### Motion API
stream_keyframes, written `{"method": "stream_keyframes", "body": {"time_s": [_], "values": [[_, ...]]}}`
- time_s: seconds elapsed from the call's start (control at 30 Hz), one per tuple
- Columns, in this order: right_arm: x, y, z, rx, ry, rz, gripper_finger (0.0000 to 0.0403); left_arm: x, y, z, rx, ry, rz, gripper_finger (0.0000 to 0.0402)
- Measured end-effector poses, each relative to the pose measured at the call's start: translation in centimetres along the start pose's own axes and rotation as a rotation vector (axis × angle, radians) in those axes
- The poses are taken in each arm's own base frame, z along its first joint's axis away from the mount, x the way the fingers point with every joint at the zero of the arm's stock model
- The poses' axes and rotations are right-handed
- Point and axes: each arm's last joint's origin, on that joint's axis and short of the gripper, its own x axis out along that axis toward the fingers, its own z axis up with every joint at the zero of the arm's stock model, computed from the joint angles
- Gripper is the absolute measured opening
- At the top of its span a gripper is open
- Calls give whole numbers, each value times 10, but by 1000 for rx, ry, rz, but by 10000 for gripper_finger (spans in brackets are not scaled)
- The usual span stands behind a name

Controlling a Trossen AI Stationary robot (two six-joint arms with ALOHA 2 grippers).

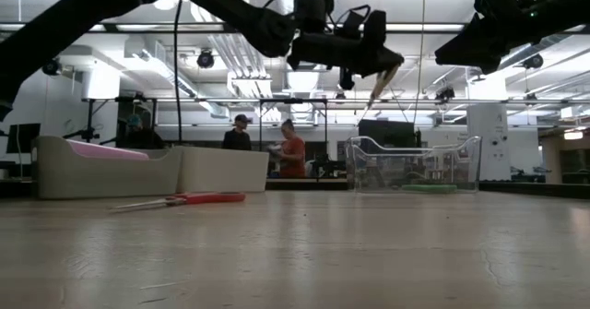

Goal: Pick & Place Paint Supplies
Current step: Put the yellow scissors into the transparent bin

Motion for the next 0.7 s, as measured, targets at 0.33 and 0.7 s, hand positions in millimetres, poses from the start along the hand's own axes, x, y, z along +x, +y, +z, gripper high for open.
{"method": "stream_keyframes", "body": {"time_s": [0.33, 0.7], "values": [[0, 0, 0, 0, 0, 0, 137, 13, 9, -35, -6, 57, 21, 32], [0, 0, 0, 0, 0, 0, 137, 20, 19, -65, -21, 111, 51, 32]]}}
